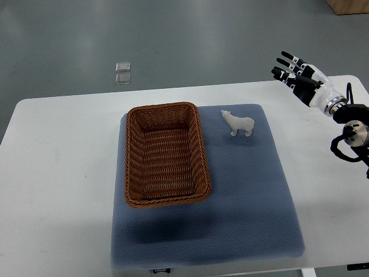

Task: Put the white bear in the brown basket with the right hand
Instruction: 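Move the right hand toward the white polar bear figurine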

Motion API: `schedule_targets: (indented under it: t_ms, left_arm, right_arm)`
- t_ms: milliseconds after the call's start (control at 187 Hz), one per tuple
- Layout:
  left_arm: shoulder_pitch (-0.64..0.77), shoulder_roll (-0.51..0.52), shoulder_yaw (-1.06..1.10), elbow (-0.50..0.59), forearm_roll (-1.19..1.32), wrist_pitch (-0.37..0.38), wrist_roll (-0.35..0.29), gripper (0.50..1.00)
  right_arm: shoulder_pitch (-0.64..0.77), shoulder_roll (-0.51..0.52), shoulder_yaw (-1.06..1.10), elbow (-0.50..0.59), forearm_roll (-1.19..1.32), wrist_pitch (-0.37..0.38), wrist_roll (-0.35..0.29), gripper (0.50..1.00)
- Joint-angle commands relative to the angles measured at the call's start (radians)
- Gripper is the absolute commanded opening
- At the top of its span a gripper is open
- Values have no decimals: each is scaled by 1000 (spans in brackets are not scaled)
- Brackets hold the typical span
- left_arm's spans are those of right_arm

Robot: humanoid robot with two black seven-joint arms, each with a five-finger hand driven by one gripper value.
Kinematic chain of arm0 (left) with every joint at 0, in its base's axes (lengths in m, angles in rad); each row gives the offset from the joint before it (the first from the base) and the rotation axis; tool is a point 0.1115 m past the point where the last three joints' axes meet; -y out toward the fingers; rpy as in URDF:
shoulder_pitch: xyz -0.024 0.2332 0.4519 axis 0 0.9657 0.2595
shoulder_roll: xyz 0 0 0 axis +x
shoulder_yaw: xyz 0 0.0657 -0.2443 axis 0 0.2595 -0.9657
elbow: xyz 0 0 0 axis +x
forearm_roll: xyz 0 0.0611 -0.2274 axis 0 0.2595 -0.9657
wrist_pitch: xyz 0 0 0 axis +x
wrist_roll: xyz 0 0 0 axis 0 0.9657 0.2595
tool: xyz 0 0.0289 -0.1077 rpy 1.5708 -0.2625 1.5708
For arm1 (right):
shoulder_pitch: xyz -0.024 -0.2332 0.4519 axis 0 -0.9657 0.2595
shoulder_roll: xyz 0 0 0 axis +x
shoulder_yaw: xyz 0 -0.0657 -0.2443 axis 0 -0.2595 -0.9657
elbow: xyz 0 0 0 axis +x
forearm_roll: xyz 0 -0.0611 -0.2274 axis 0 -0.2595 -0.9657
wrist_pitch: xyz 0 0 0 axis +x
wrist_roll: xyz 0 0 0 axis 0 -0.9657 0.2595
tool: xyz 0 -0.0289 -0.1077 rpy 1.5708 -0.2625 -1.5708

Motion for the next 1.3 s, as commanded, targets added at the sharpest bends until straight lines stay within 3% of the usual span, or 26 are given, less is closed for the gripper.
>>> schedule_targets:
  t_ms: [0, 1075, 1294]
  left_arm:
    - [0, 0, 1, 0, 0, 0, 0, 1000]
    - [0, 0, -1, 0, 0, 0, 0, 1000]
    - [0, 0, 1, 0, 0, 0, 0, 1000]
  right_arm:
    - [1, -2, 0, 6, -36, 0, 0, 926]
    - [16, -19, 0, 44, -177, 0, 14, 926]
    - [36, -25, -2, 93, -531, -15, 15, 921]
